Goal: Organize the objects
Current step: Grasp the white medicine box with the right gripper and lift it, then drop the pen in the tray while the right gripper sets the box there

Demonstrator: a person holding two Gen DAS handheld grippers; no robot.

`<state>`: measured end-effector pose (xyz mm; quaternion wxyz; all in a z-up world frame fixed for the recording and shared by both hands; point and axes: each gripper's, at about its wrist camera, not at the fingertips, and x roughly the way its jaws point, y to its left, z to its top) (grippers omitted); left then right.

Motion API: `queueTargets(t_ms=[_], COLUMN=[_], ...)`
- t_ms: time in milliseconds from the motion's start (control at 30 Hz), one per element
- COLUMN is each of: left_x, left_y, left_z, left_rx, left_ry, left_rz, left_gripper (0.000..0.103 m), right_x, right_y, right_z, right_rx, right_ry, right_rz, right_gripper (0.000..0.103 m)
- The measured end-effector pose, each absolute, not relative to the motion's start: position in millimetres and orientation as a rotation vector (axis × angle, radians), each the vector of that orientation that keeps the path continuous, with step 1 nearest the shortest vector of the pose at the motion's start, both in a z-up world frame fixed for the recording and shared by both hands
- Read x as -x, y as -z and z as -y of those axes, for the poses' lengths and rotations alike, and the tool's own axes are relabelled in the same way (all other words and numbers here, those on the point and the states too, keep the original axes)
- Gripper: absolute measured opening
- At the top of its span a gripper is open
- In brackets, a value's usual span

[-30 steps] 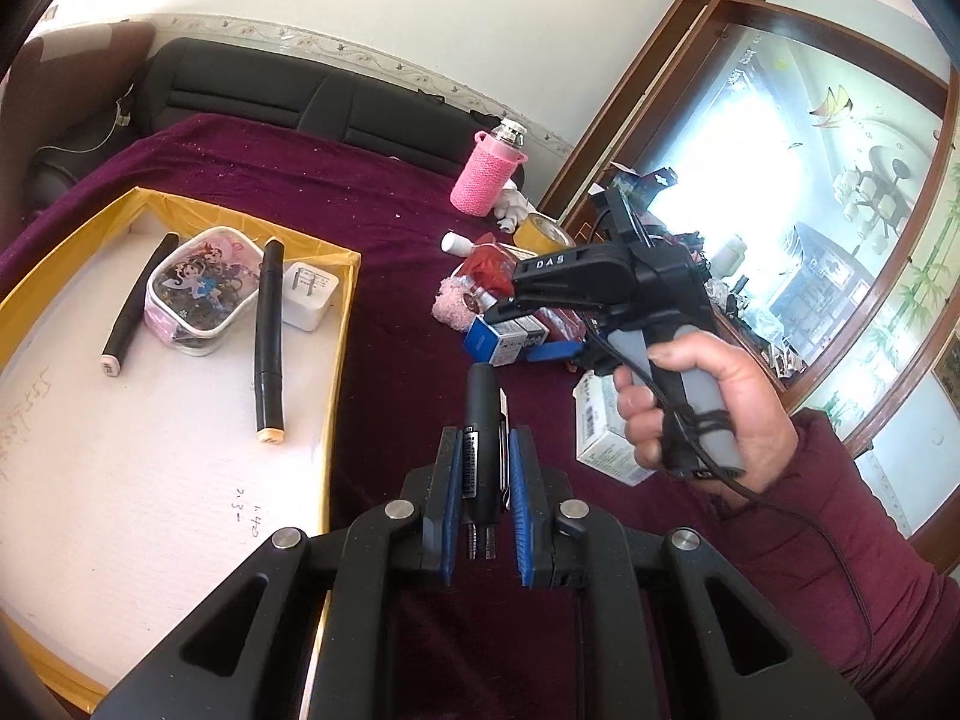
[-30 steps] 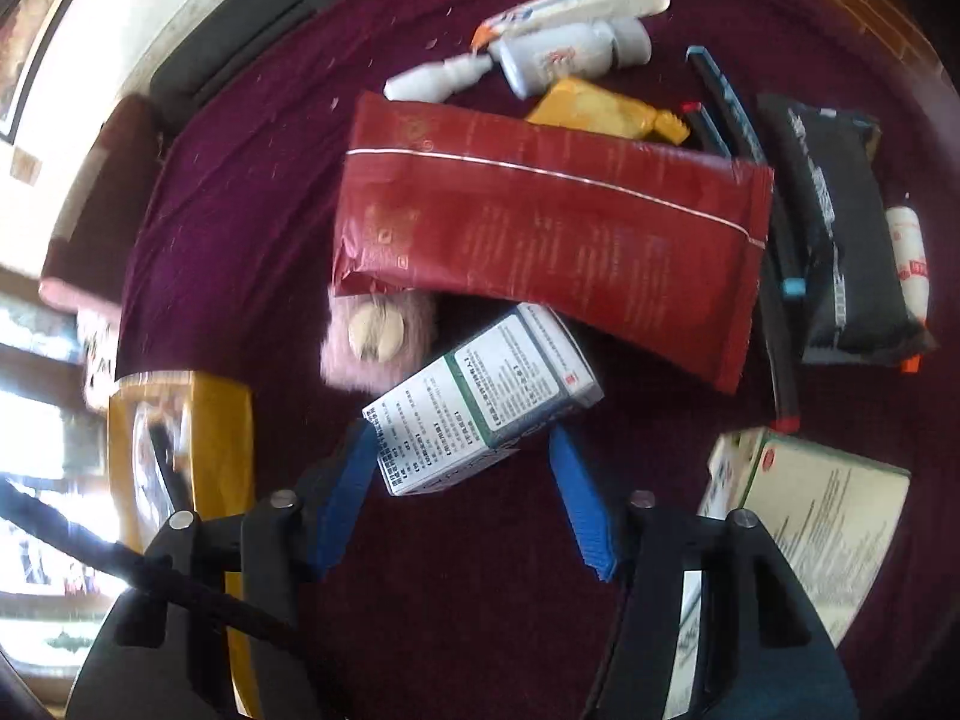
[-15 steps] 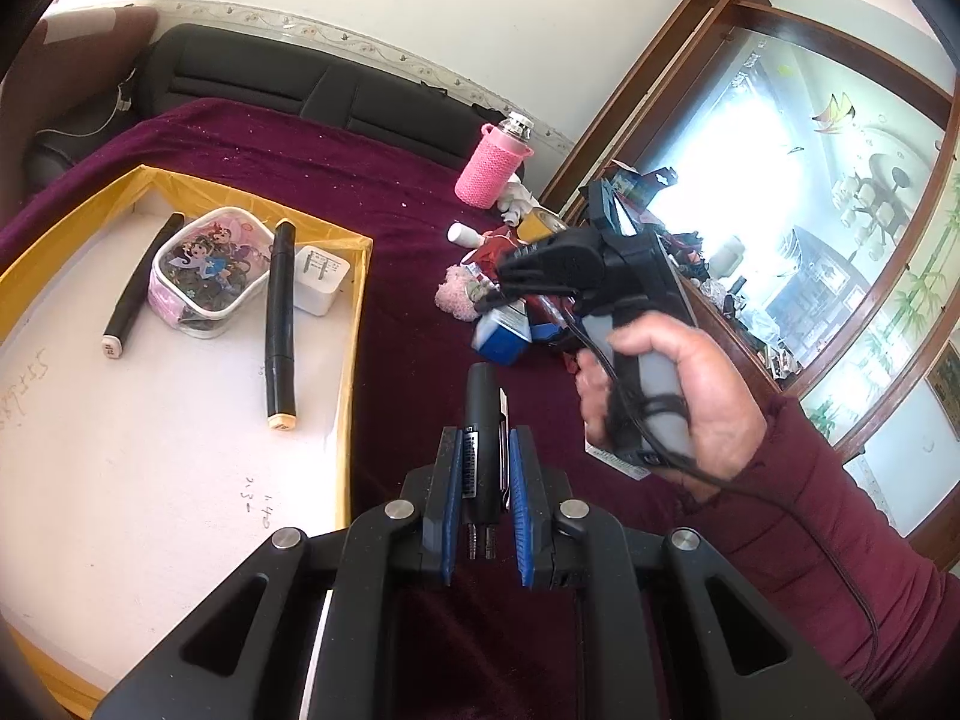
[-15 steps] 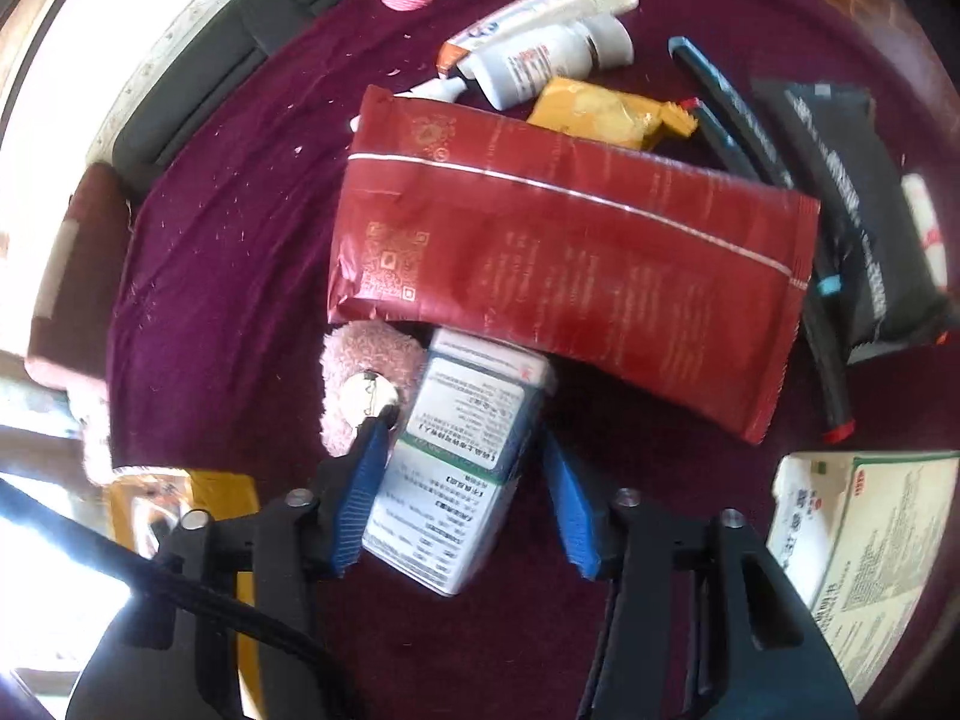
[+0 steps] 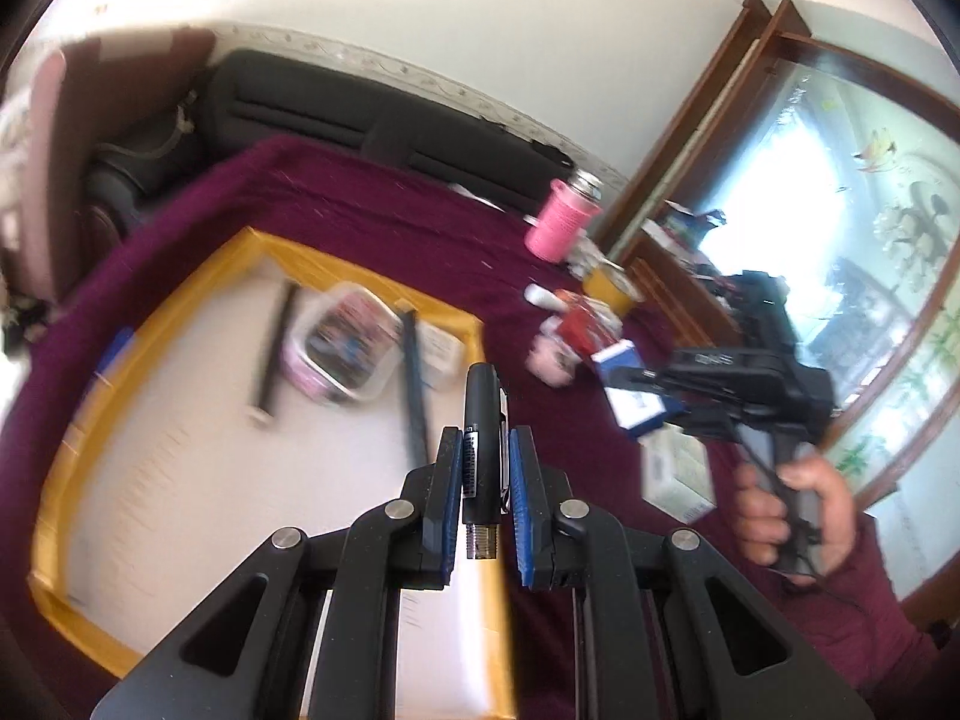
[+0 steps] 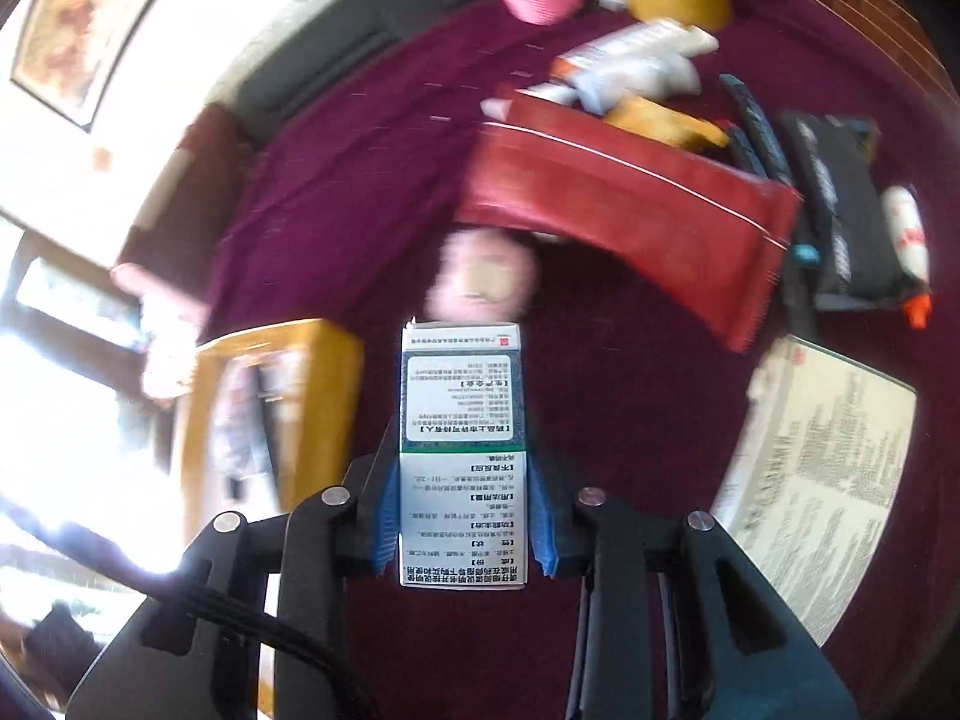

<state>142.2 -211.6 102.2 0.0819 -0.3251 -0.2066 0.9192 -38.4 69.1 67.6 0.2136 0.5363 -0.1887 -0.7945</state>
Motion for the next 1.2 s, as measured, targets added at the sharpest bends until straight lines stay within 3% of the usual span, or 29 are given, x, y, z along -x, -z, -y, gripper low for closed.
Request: queueTargets(t_ms=[267,700,800,933,1033,1200], left_x=[-68.9,10.7,17.7,6.8,-3.3,-29.1], left_y=[-106.1,-44.2,-39.5,-44.1,-45.4,-33.6], left_z=[253.9,288.6,294.7,305.2,309.0,318.5], left_rx=[1.159,1.483,1.49,1.436,1.409,1.371], left_ry=[-2.923,-2.923,-2.922,-2.937,-2.962,-2.937], left_rz=[0.316,0.232,0.298,0.413,0.479,0.745], left_gripper=[0.012,0.012,0.014,0.041,0.042,0.043], right_x=[34.5,12.8,12.9,7.3,6.7,9.1], right_y=[-80.2,-25.8,-17.4,-17.0,-14.3,0.9], right_z=[18.2,115.6,125.1,133.9,143.4,160.8], right_rx=[-1.438,-1.534,-1.54,-1.524,-1.521,-1.555], right_ry=[2.043,1.862,1.833,1.822,1.796,1.74], right_rz=[0.447,0.296,0.283,0.228,0.203,0.187], right_gripper=[0.032,0.033,0.033,0.033,0.033,0.033])
